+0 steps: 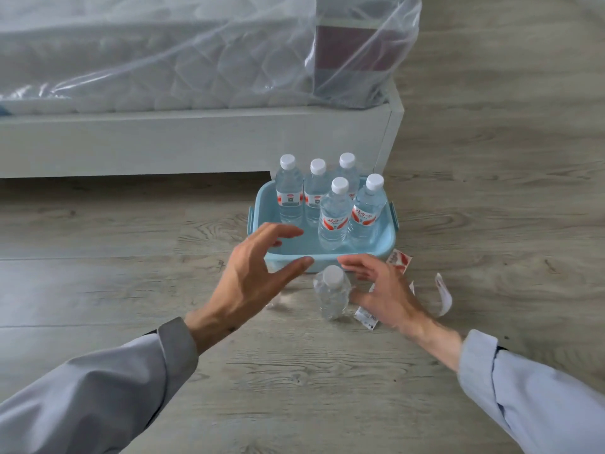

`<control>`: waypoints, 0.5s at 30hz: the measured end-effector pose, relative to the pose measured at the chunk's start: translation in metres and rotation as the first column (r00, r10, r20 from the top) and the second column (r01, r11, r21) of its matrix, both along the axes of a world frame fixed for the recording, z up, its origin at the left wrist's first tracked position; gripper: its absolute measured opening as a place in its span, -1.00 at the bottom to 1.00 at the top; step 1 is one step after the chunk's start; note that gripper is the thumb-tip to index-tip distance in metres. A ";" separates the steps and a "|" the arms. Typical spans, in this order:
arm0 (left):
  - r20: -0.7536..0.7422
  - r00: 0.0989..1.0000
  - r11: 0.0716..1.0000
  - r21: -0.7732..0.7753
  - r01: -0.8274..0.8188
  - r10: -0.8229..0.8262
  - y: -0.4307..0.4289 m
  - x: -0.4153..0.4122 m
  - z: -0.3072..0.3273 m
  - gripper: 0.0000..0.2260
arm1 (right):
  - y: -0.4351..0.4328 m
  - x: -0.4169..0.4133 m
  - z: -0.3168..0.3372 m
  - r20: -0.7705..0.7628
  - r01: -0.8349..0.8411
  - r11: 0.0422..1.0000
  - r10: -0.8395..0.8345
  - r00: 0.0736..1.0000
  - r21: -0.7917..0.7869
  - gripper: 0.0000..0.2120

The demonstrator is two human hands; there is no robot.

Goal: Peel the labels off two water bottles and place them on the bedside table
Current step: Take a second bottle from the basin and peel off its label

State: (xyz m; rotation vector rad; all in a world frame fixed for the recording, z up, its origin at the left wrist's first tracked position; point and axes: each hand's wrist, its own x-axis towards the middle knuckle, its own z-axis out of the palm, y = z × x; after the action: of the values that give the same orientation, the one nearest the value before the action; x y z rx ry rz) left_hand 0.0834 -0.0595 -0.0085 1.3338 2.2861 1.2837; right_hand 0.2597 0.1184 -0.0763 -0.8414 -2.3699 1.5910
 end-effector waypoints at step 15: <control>0.245 0.938 0.958 -0.210 -0.197 0.247 -0.065 -0.040 -0.082 -0.36 | -0.009 -0.006 -0.005 0.096 -0.086 0.992 0.077 0.992 0.089 -0.20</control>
State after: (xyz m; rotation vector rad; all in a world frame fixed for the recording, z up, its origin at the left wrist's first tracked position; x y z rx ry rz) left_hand 0.0436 -0.1242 -0.0906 0.8036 2.3412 1.1980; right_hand 0.2538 0.1094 -0.0808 -0.8264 -2.5518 1.4875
